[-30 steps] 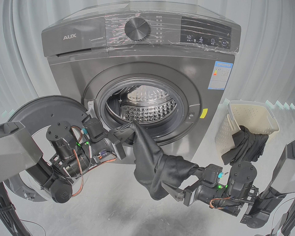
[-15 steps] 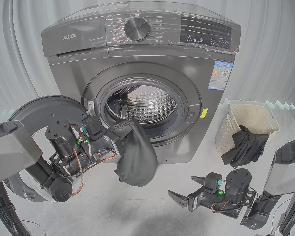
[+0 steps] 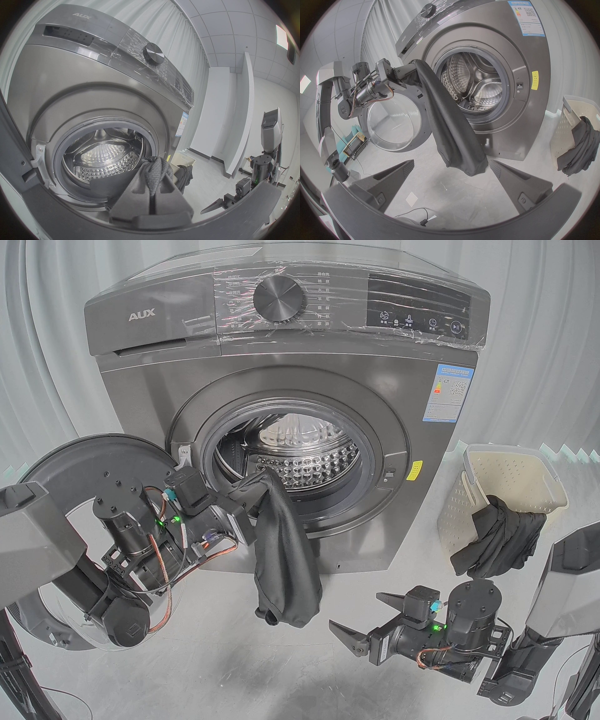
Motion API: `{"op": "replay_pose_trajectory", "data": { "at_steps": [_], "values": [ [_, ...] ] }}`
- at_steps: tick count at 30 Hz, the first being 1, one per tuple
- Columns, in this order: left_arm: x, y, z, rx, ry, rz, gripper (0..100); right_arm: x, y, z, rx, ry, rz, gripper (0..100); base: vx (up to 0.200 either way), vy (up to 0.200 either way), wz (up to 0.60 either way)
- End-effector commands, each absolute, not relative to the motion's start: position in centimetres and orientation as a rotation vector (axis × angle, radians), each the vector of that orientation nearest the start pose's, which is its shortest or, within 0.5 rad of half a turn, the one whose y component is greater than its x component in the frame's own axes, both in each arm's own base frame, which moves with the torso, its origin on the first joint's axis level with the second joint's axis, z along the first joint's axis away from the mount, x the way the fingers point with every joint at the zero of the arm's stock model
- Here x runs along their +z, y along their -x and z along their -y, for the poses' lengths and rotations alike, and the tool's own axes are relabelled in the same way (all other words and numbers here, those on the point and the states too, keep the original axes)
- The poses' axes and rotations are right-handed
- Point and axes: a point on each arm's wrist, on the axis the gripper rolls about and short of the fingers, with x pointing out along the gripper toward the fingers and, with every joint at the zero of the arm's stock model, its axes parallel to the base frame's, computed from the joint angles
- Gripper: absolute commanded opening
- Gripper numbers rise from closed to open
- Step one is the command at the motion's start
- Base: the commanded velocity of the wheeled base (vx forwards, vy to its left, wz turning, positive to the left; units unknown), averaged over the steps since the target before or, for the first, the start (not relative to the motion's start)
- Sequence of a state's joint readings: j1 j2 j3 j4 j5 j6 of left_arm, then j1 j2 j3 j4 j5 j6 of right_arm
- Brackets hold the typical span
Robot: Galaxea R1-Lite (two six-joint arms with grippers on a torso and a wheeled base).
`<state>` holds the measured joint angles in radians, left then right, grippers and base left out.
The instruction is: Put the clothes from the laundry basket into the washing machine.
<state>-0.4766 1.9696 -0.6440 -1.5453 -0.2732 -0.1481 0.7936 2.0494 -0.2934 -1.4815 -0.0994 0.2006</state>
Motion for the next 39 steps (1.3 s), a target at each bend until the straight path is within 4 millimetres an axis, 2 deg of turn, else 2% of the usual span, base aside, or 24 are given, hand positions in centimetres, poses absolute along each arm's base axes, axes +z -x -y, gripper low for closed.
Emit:
{"op": "replay_pose_trajectory", "data": {
  "at_steps": [1, 10, 19, 25, 30, 35, 39],
  "values": [
    [15.2, -29.4, 16.0, -0.762, 0.167, 0.189, 0, 4.8, -20.1, -20.3, 0.664, -0.068, -0.322, 100, 0.000, 0.000, 0.00],
    [16.4, -30.5, 16.4, -0.688, 0.181, 0.217, 0, 4.3, -21.2, -21.4, 0.673, -0.067, -0.290, 100, 0.000, 0.000, 0.00],
    [17.4, -31.5, 17.1, -0.683, 0.179, 0.194, 0, 2.4, -22.1, -22.2, 0.675, -0.046, -0.303, 100, 0.000, 0.000, 0.00],
    [18.6, -32.5, 17.6, -0.663, 0.183, 0.209, 0, 1.5, -23.4, -23.4, 0.688, -0.046, -0.288, 100, 0.000, 0.000, 0.00],
    [19.0, -32.8, 17.7, -0.665, 0.184, 0.214, 0, 0.3, -24.4, -24.7, 0.743, -0.052, -0.297, 100, 0.000, 0.000, 0.00],
    [19.3, -32.9, 17.8, -0.664, 0.185, 0.223, 0, -2.1, -26.7, -26.4, 0.772, -0.061, -0.293, 100, 0.000, 0.000, 0.00],
    [19.3, -32.9, 17.8, -0.666, 0.186, 0.221, 0, -3.4, -27.5, -27.2, 0.770, -0.049, -0.324, 100, 0.000, 0.000, 0.00]
  ]
}}
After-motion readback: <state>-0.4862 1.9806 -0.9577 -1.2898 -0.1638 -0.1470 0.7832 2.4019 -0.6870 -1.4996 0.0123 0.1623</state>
